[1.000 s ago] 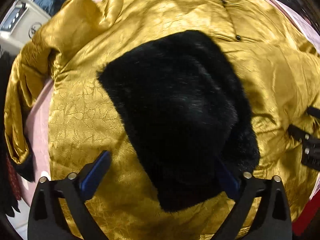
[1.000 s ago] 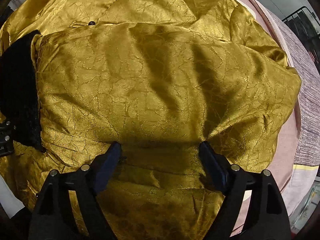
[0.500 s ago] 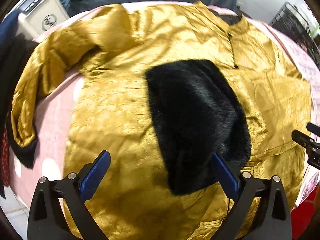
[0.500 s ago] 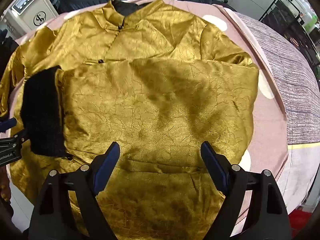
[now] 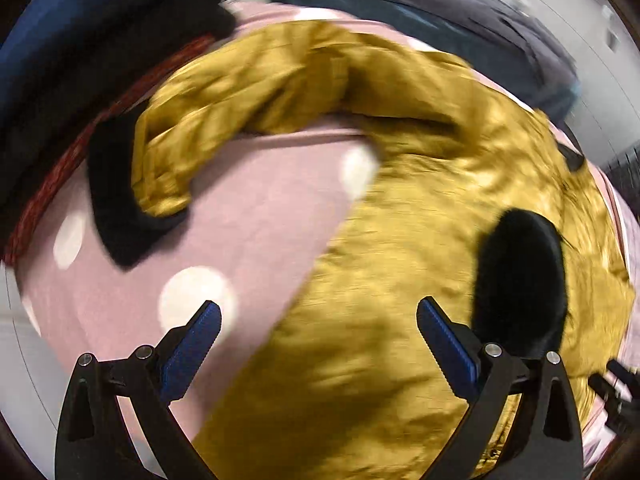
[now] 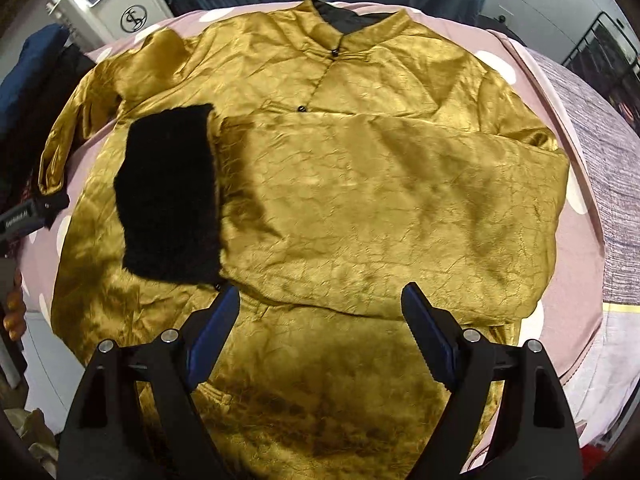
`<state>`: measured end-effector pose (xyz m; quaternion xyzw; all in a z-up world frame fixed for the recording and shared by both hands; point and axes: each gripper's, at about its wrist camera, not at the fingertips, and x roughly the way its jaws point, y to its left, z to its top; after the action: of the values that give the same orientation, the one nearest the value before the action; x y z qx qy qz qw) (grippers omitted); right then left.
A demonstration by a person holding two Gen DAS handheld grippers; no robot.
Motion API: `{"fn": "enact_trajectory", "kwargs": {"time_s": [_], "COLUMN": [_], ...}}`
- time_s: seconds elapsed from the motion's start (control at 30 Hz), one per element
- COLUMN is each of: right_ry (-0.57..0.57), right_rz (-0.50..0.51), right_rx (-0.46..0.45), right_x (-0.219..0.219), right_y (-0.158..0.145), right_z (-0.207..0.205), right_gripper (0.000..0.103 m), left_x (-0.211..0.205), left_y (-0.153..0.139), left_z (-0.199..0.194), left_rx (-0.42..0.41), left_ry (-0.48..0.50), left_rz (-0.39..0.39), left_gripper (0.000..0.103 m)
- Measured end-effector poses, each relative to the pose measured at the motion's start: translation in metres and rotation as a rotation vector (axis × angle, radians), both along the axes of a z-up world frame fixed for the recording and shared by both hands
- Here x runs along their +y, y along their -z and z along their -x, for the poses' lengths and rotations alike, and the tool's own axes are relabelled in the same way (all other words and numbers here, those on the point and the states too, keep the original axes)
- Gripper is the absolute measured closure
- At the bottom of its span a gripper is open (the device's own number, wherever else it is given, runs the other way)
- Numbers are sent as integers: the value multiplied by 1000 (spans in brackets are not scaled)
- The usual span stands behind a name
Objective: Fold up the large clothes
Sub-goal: 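Grasp the other black fur cuff with the left tool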
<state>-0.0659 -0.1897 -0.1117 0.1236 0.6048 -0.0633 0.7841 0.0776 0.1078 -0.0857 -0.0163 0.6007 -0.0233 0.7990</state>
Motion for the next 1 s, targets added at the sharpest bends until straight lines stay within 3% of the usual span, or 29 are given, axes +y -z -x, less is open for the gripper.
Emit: {"fn": "enact_trajectory", "kwargs": {"time_s": [0.23,0.43,0.63,0.67,0.7,0.73,0.77,0.8,0.9,1.0], "right_ry": [-25,-16,-9,-2,2,10,16,21,36,51], "right_rz": [46,50,85,90,86,80,79,78,81,94], "right_rx": [26,21,31,41,46,48,48,44,23,4], "right_x": [13,18,23,23,23,22,22,21,21,19], "right_y": [2,-1,-5,-4,-4,-5,-5,-6,-11,-16], "right_z": [6,12,20,22,23,25,26,27,30,30], "right_gripper": [21,21,21,21,21,21,21,21,21,21], "left_x": [73,128,178,178,179,179,178,177,179,196], "left_y": [8,8,39,45,50,51,47,41,4,-66], "left_z": [2,-26,-63,-68,-73,-78,-81,-83,-79,-58], "left_rx": [-5,-41,28,45,67,77,53,38,-62,-256], "left_ry": [-156,-265,-405,-399,-390,-379,-365,-347,-320,-325], "left_rz": [-26,-50,115,130,145,160,156,154,130,94], "left_gripper": [7,7,12,22,38,46,65,77,87,89]}}
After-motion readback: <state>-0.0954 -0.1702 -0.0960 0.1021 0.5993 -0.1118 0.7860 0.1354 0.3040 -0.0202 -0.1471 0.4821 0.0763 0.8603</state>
